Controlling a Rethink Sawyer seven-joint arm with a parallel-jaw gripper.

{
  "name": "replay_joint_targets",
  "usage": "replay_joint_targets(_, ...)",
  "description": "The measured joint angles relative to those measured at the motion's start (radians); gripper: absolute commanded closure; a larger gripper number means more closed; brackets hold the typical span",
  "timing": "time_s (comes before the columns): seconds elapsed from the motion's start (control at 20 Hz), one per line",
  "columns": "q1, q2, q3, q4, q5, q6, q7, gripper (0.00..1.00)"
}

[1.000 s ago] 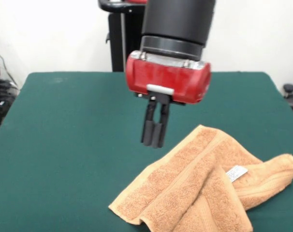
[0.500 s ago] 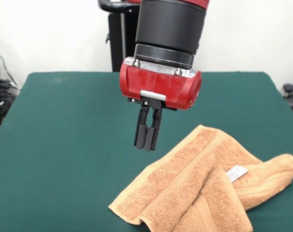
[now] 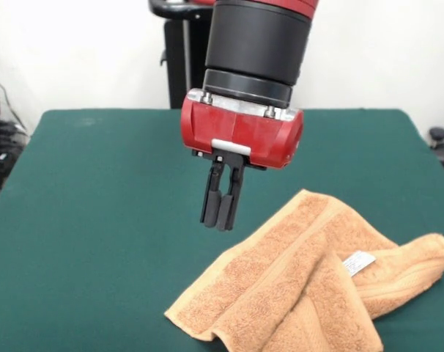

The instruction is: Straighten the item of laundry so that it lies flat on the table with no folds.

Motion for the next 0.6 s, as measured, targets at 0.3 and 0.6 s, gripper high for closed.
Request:
replay_joint_targets(0.3,0.005,0.013,0.000,-0.001,-0.002,-0.001,0.000,1.00)
replay_joint_targets(0.6,0.029,0.051,0.000,-0.001,-0.004,-0.007,0.000,1.00)
